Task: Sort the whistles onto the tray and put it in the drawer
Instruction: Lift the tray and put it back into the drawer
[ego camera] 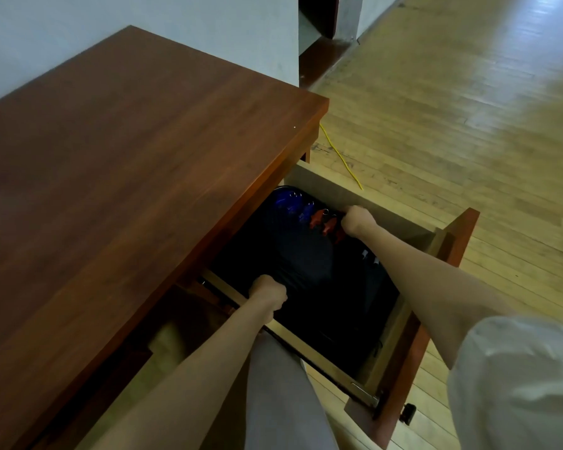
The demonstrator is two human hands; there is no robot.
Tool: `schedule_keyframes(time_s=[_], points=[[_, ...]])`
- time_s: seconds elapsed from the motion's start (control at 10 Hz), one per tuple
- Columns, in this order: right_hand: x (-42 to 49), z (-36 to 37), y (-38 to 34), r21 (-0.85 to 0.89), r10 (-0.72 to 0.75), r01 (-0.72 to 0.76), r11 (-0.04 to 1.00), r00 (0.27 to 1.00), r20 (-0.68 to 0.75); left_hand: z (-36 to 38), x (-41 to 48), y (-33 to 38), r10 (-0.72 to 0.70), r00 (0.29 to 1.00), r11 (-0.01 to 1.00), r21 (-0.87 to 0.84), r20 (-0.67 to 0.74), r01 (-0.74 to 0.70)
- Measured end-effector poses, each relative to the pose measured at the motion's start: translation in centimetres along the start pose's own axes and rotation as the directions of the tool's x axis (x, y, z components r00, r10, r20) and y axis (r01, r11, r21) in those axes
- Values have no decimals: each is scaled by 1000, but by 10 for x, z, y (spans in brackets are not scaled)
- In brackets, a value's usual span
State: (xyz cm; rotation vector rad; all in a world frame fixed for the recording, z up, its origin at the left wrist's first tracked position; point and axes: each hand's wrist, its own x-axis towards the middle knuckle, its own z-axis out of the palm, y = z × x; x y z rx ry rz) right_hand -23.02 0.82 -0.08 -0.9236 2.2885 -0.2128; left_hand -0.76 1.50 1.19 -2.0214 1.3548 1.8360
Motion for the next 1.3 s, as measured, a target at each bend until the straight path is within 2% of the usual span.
schedule_keyframes(time_s=[0.1, 0.3, 0.5, 0.8, 1.0, 1.1, 1.2, 1.3], points=[[7, 9, 5, 0, 17, -17, 1000, 1000, 26, -5, 4, 0, 5, 998, 998, 61, -58, -1], [18, 19, 11, 54, 70, -72, 996, 997, 40, 2, 14, 3, 12, 999, 990, 141, 32, -16], [25, 28, 16, 71, 84, -84, 994, 996, 11, 12, 23, -3, 14, 1000, 981, 195, 23, -18], [16, 28, 17, -49, -63, 63, 997, 998, 1, 13, 25, -2, -11, 1000, 970, 243, 28, 4], [-24, 19, 21, -255, -92, 92, 963, 996, 11, 11, -2, 0, 76, 997, 938, 340, -21, -64], [-61, 11, 16, -359, -144, 124, 925, 989, -29, 3, -30, -4, 227, 973, 869, 457, -31, -188], [-106, 10, 8, -443, -238, 188, 876, 970, -58, -12, -67, -20, 466, 884, 659, 659, 22, -364], [-154, 14, -10, -478, -430, 351, 805, 901, -62, -35, -101, -38, 679, 731, 431, 768, 71, -474]])
